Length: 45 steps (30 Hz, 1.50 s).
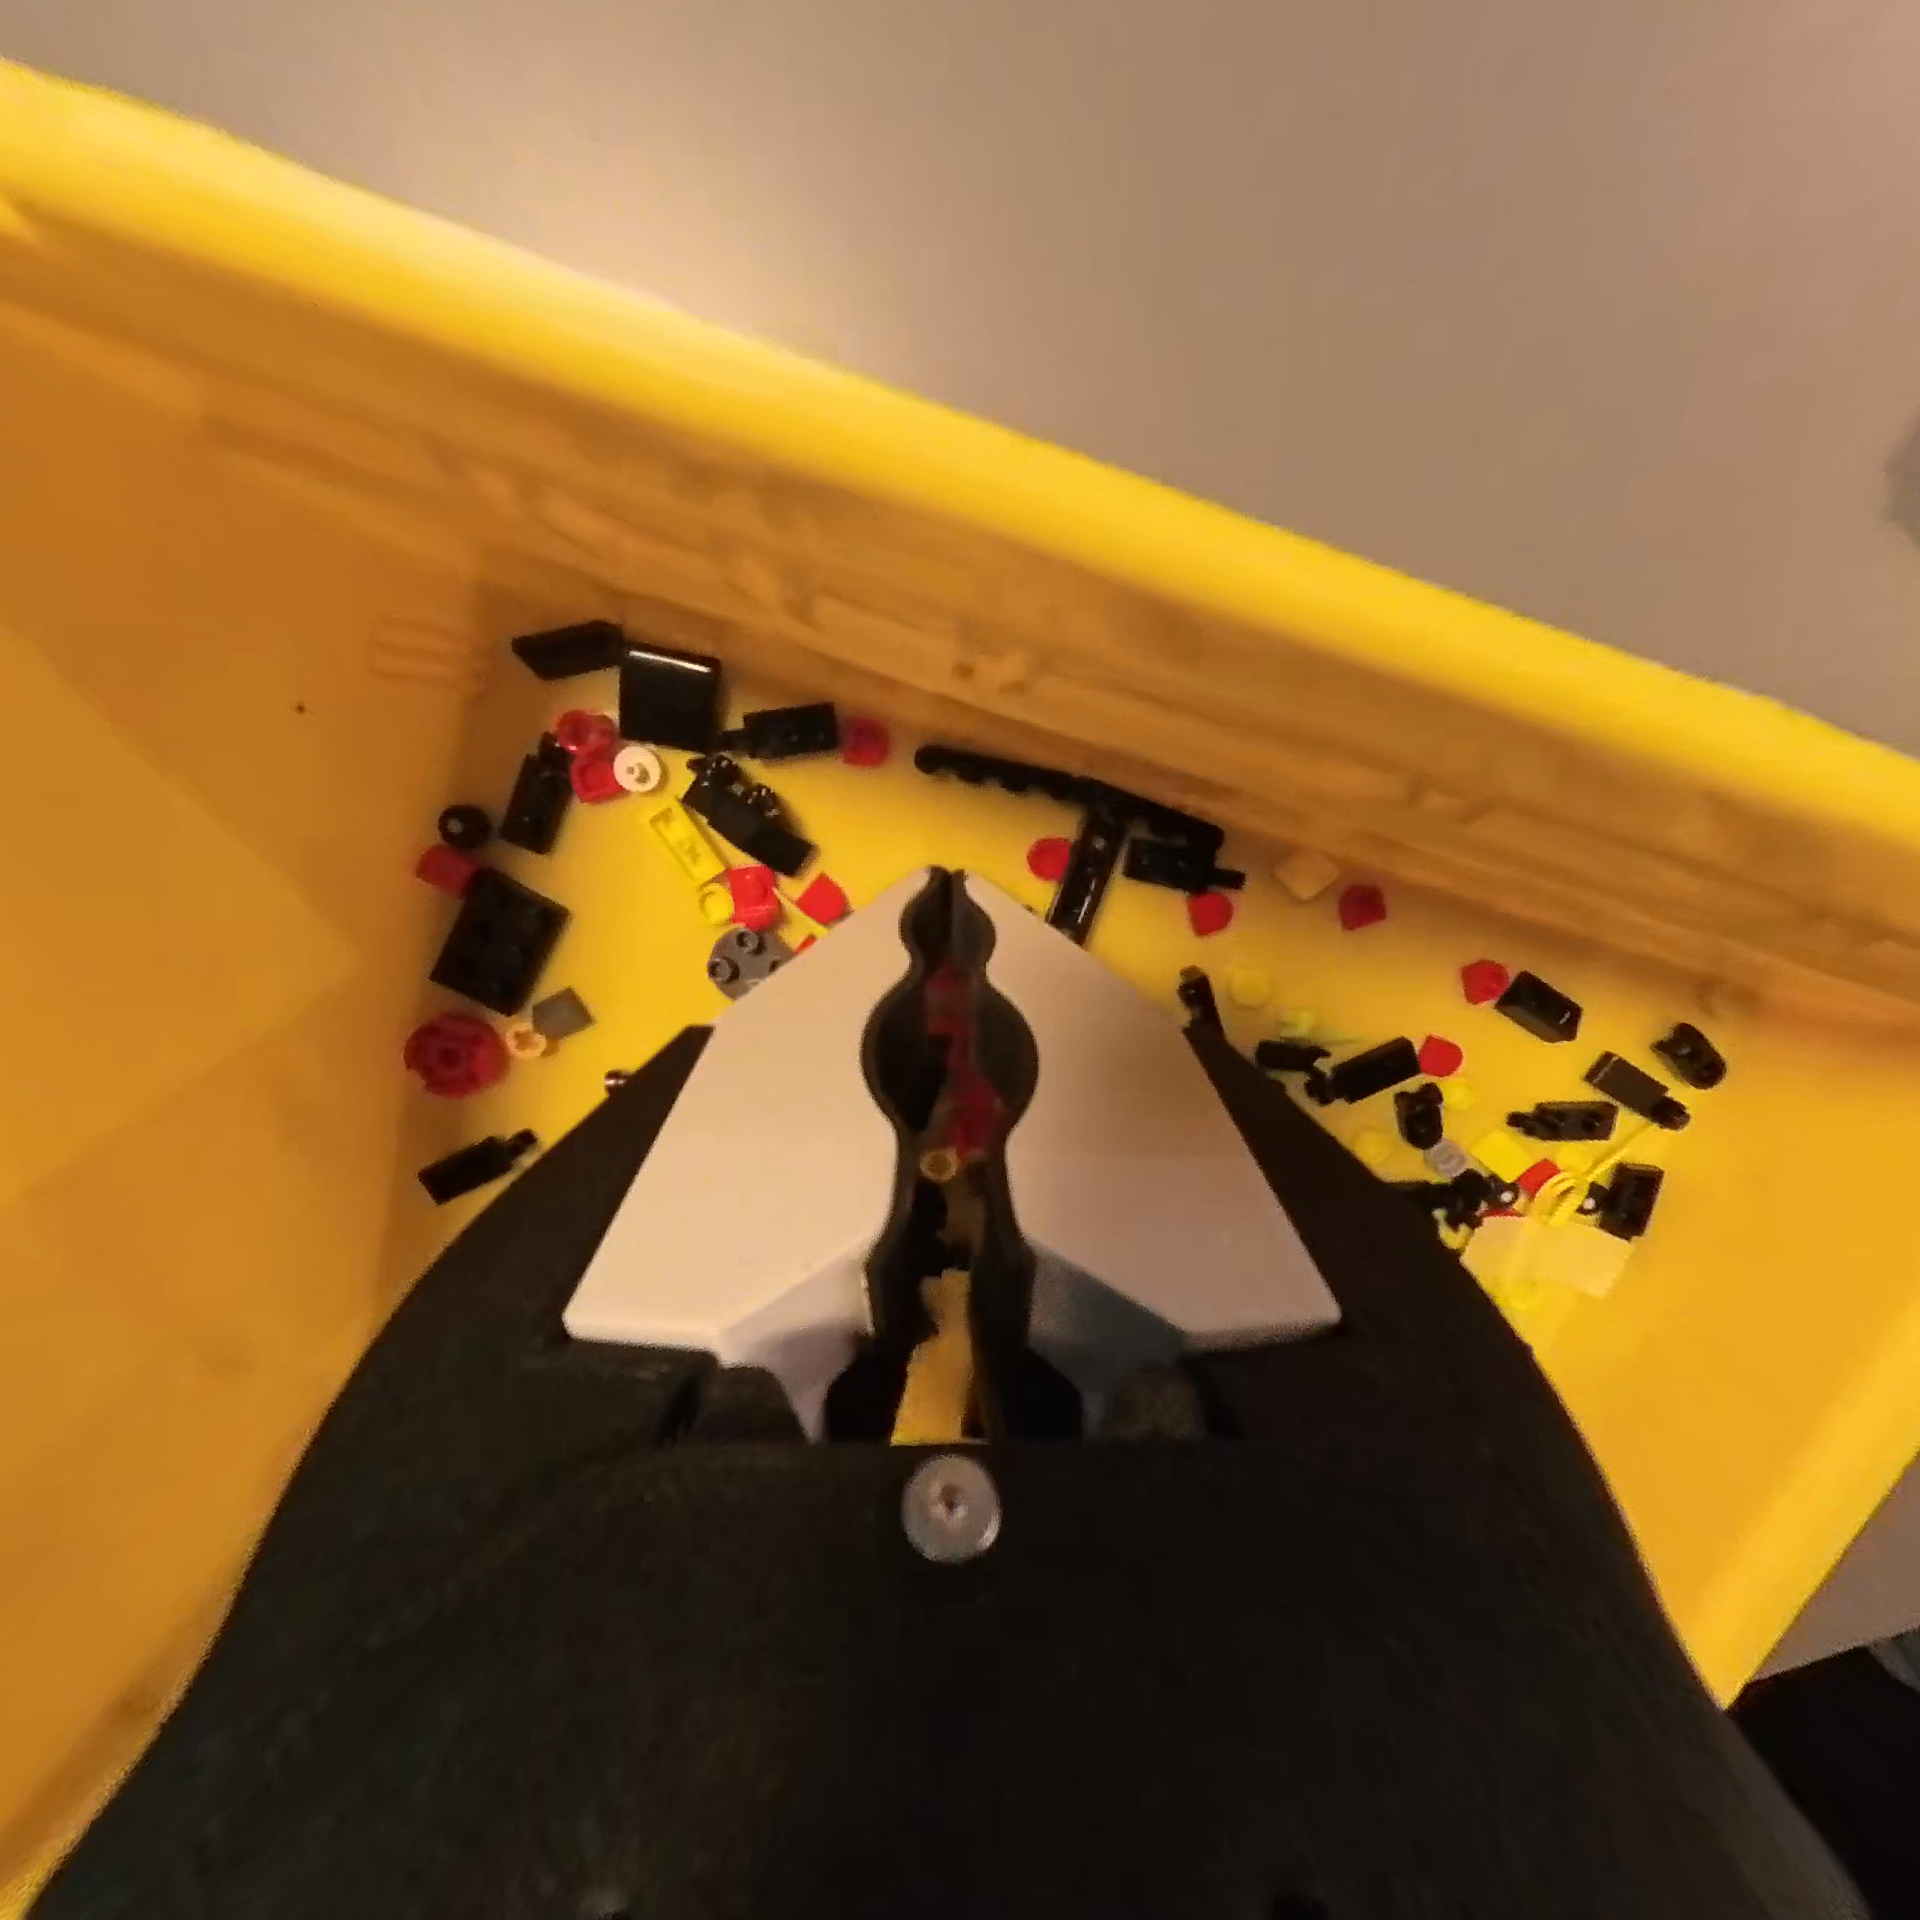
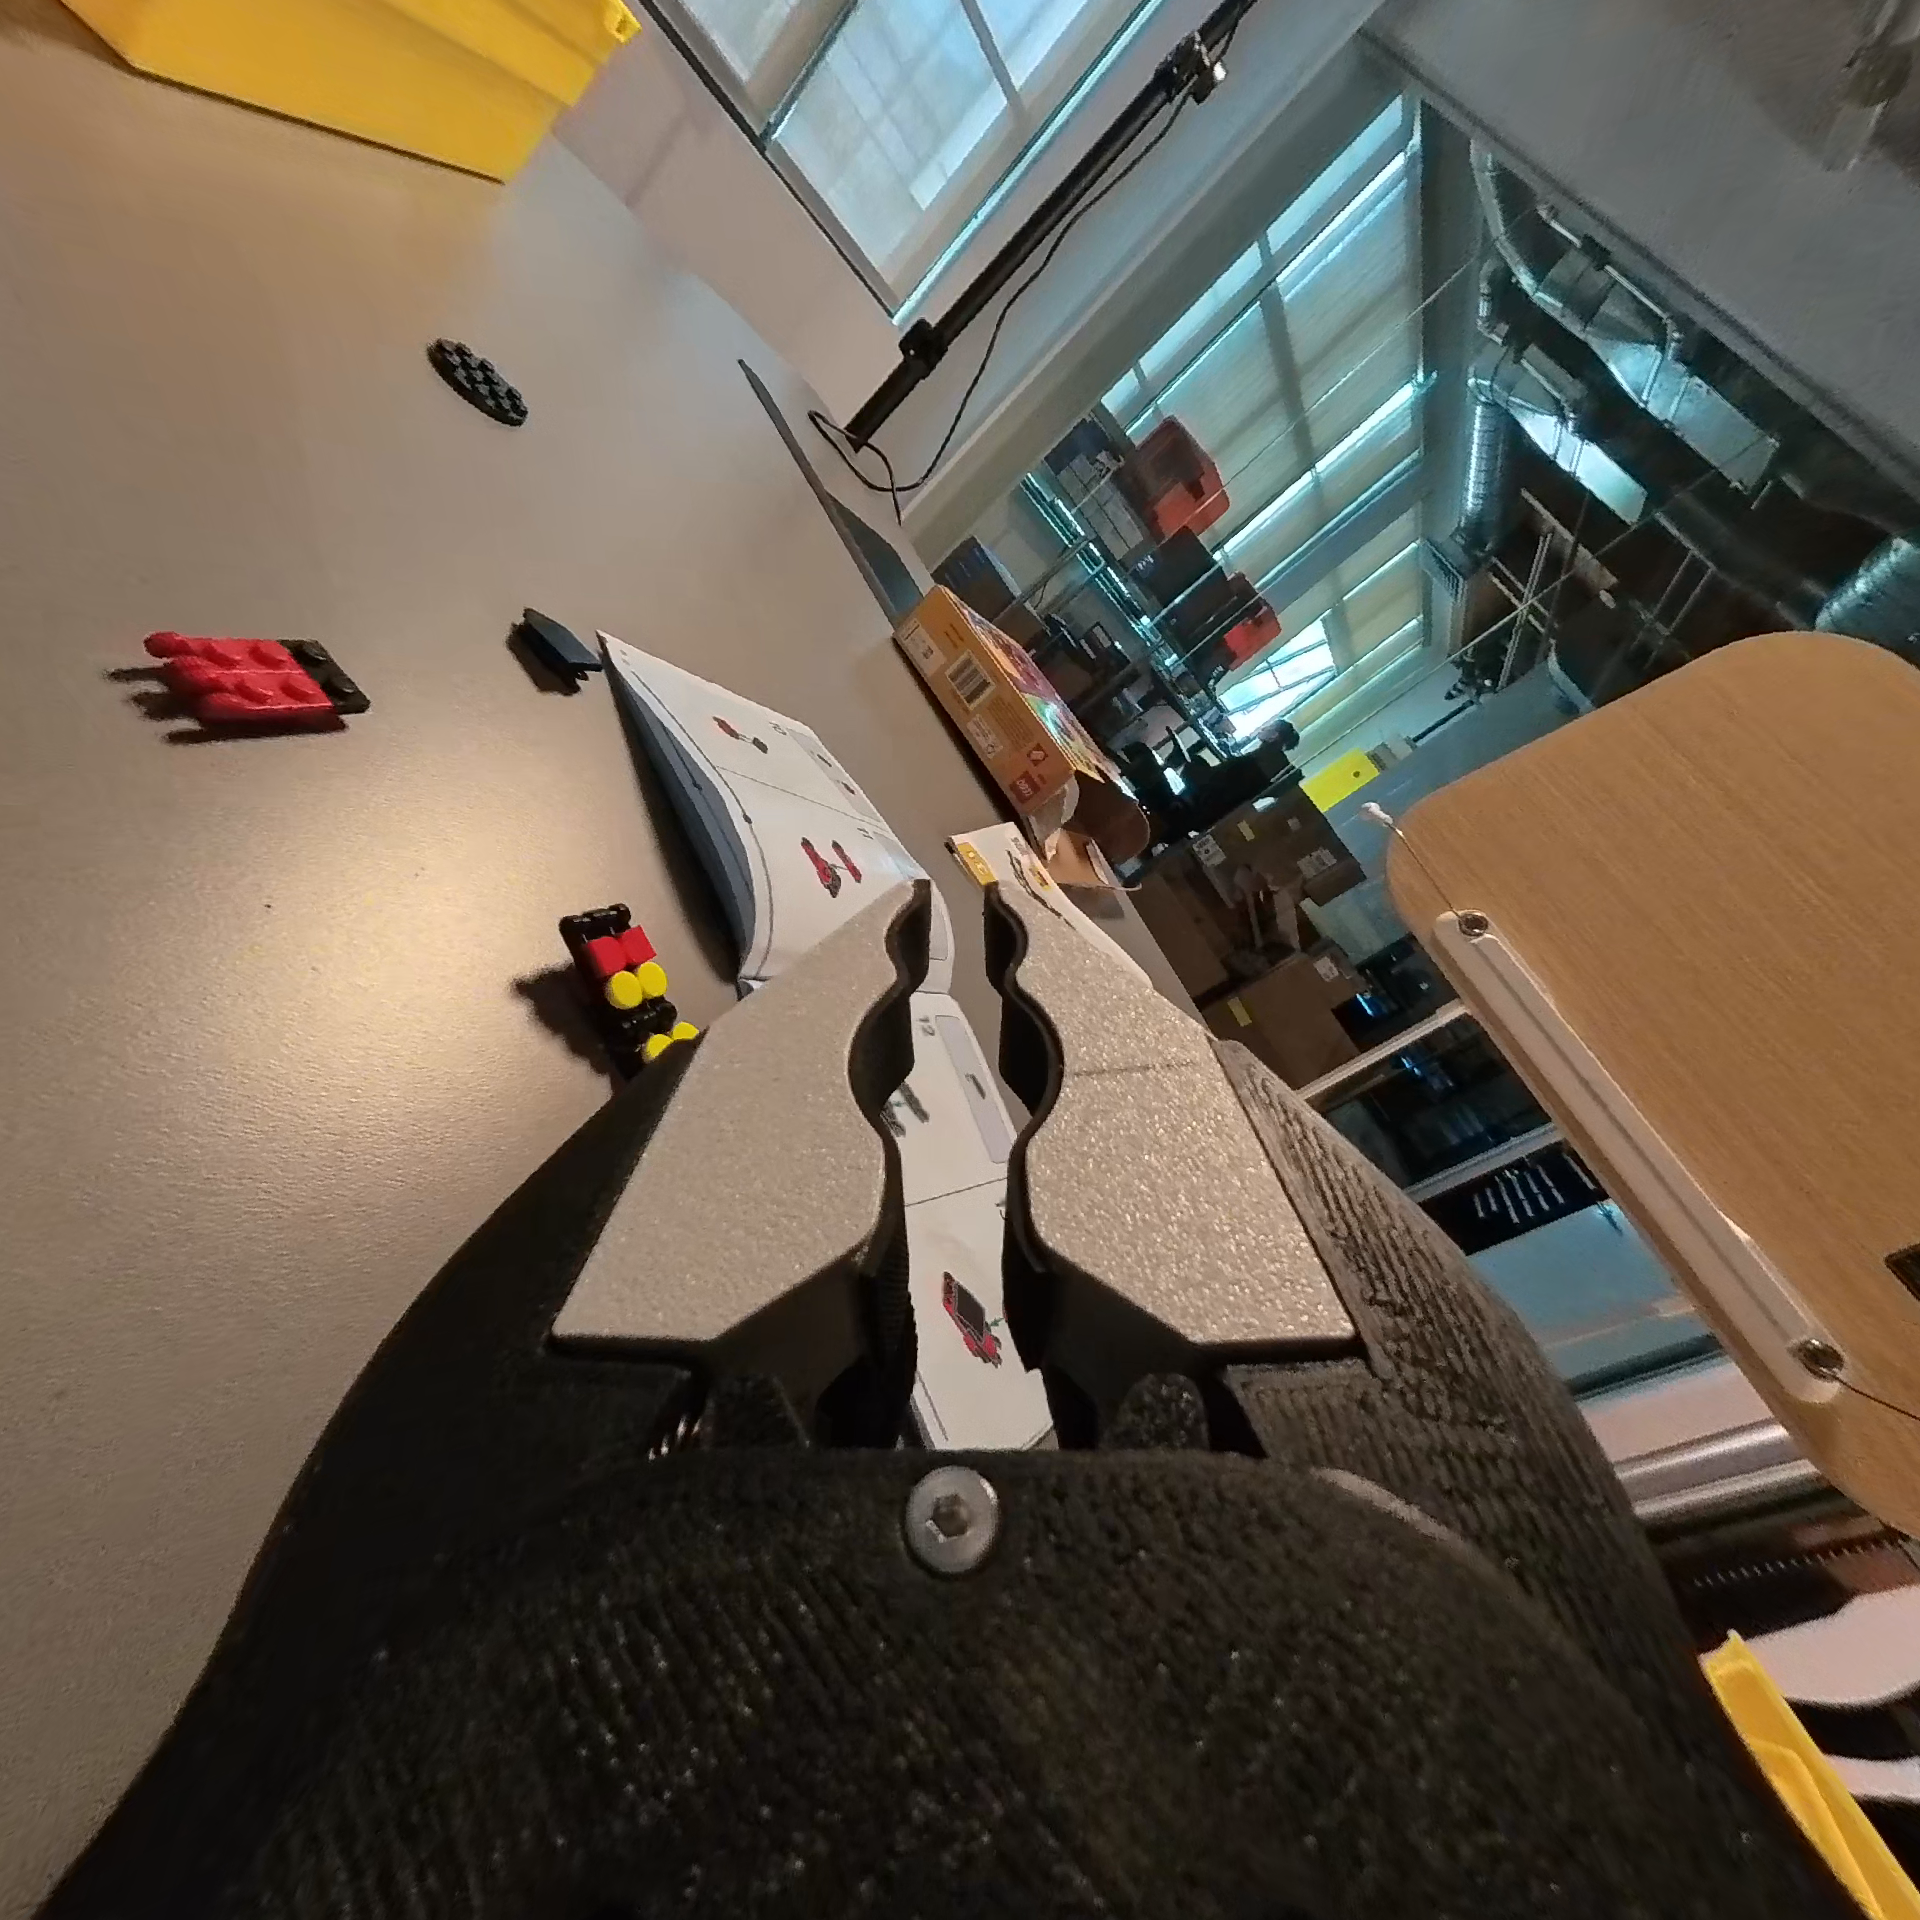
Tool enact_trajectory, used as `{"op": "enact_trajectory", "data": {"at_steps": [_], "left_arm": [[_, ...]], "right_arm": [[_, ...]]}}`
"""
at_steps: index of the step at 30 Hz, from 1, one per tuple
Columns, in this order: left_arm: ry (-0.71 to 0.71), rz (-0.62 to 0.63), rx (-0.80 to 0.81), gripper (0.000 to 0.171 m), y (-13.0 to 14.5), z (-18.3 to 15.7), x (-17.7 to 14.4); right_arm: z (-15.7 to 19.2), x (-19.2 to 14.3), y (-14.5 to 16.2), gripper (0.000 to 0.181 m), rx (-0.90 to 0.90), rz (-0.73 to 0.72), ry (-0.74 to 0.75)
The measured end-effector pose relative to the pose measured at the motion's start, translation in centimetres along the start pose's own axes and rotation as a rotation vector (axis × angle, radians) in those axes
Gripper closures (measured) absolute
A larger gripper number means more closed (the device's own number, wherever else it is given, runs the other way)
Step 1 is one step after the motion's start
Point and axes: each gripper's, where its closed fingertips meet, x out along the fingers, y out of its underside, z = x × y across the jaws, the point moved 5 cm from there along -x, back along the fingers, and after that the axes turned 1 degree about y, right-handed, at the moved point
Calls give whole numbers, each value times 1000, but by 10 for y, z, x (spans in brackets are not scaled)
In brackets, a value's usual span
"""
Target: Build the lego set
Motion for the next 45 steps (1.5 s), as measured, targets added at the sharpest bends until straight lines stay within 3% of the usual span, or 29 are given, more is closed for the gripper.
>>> {"op": "enact_trajectory", "data": {"at_steps": [5, 7, 14, 21, 26, 30, 38, 41, 45], "left_arm": [[-22, -3, -21, 171, 3, 2, -2], [-5, -20, -37, 162, 2, -2, -3], [28, -97, 15, 156, -6, -13, -13], [-2, -61, 11, 158, -2, -5, -14], [84, -55, 61, 150, -3, -16, -13], [73, -6, 103, 145, 2, -18, -8], [55, 8, 132, 154, 6, -18, -2], [43, 44, 166, 164, 11, -19, -4], [22, 101, 201, 164, 22, -21, -9]], "right_arm": [[1, 0, -1, 173, -2, -5, -10], [2, 0, -1, 173, -2, -7, -14], [3, 0, -1, 173, -2, -7, -24], [4, 0, -1, 173, -3, -5, -30], [4, 1, 0, 173, -6, -2, -33], [5, 1, -1, 173, -8, -2, -34], [5, 1, -1, 173, -12, -1, -36], [5, 0, -1, 173, -12, -3, -36], [5, 1, -1, 173, -12, -3, -37]]}}
